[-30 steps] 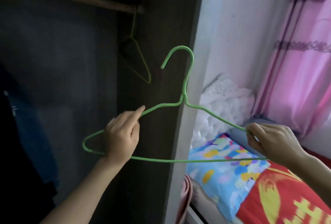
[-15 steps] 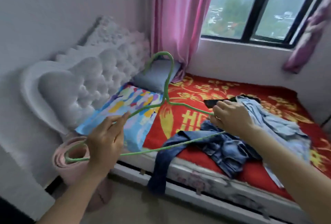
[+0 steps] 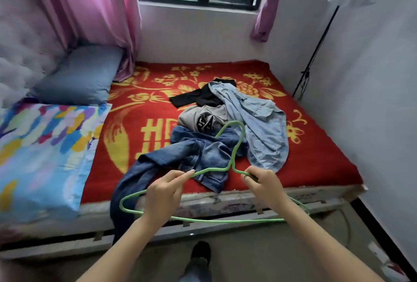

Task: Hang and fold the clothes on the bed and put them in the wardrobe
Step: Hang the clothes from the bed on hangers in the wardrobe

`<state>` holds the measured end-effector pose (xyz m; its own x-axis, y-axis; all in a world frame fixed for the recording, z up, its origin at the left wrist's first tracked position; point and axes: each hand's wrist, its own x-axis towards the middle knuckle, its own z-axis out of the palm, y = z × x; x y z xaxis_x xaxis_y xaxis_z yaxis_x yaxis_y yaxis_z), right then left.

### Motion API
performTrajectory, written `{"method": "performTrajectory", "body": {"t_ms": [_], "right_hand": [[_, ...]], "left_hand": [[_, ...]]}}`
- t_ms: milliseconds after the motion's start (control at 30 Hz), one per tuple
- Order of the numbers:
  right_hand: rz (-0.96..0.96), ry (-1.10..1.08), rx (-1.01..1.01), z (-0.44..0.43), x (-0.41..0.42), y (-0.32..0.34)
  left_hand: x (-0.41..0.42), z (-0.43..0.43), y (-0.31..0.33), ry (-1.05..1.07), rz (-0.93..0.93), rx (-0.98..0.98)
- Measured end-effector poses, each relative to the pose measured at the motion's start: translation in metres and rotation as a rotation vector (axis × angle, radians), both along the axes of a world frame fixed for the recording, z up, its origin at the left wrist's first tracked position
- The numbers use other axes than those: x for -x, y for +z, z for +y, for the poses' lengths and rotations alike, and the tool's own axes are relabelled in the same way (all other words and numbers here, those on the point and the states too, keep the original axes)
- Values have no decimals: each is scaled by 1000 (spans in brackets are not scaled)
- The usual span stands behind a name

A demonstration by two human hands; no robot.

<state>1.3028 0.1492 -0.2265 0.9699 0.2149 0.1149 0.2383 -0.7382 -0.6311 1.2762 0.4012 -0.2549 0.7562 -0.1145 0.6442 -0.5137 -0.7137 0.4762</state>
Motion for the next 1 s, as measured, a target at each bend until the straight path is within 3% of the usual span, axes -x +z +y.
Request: {"method": "performTrajectory", "body": {"t_ms": [267, 500, 633, 900, 1000], "right_hand": [[391, 56, -203, -41, -118, 1], [458, -131, -268, -124, -174, -15], [478, -104, -240, -165, -191, -34], [525, 43, -234, -249, -260, -56], [560, 67, -179, -282, -284, -60]], "left_hand": [[-142, -58, -39, -19, 105, 76], [-223, -142, -44, -231, 179, 10], [-245, -187, -53, -301, 235, -69], [-277, -270, -68, -132, 308, -78], [-284, -309, -78, -25, 449, -4]]}}
